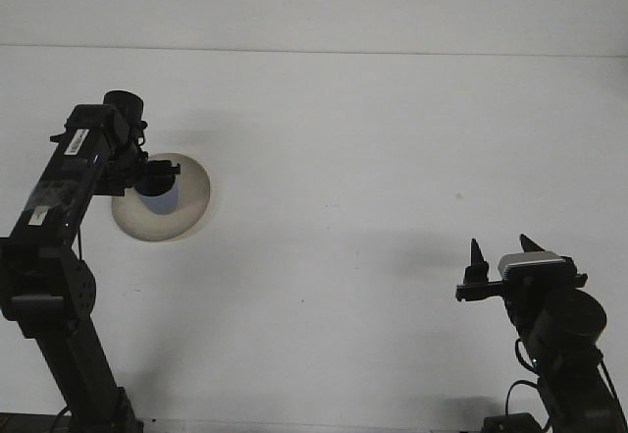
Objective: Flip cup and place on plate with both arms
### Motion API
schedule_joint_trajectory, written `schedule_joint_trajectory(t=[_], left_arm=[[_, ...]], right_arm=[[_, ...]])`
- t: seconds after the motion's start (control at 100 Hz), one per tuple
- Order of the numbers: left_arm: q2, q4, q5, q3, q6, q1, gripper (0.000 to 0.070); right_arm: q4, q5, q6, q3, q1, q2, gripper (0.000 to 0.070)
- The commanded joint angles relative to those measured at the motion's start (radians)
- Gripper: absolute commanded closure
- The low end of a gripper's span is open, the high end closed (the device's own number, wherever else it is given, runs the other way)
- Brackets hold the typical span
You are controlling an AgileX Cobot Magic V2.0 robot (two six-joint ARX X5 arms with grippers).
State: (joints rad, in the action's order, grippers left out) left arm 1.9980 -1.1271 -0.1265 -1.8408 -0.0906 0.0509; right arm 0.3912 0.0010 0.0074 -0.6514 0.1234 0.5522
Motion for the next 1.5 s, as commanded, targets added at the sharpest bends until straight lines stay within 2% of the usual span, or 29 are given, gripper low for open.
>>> schedule_joint_trajectory(t=[0.0, 0.5, 0.82, 1.13, 1.49], left_arm=[[-0.003, -0.006, -0.003, -0.047, 0.011, 0.002, 0.0188], [-0.316, -0.038, -0.003, -0.090, 0.003, -0.001, 0.0188], [-0.552, 0.006, -0.004, -0.042, -0.020, -0.101, 0.0188], [-0.853, 0.209, -0.004, 0.262, -0.031, -0.229, 0.0189], [-1.217, 0.562, -0.004, 0.768, -0.025, -0.242, 0.0188]], right_arm=[[-0.009, 0.000, 0.015, -0.010, 0.002, 0.003, 0.0174], [-0.009, 0.000, 0.014, -0.010, 0.002, 0.003, 0.0174], [-0.009, 0.000, 0.014, -0.010, 0.002, 0.003, 0.0174], [-0.009, 0.000, 0.014, -0.010, 0.002, 0.003, 0.0174], [-0.008, 0.000, 0.014, -0.010, 0.002, 0.003, 0.0174]])
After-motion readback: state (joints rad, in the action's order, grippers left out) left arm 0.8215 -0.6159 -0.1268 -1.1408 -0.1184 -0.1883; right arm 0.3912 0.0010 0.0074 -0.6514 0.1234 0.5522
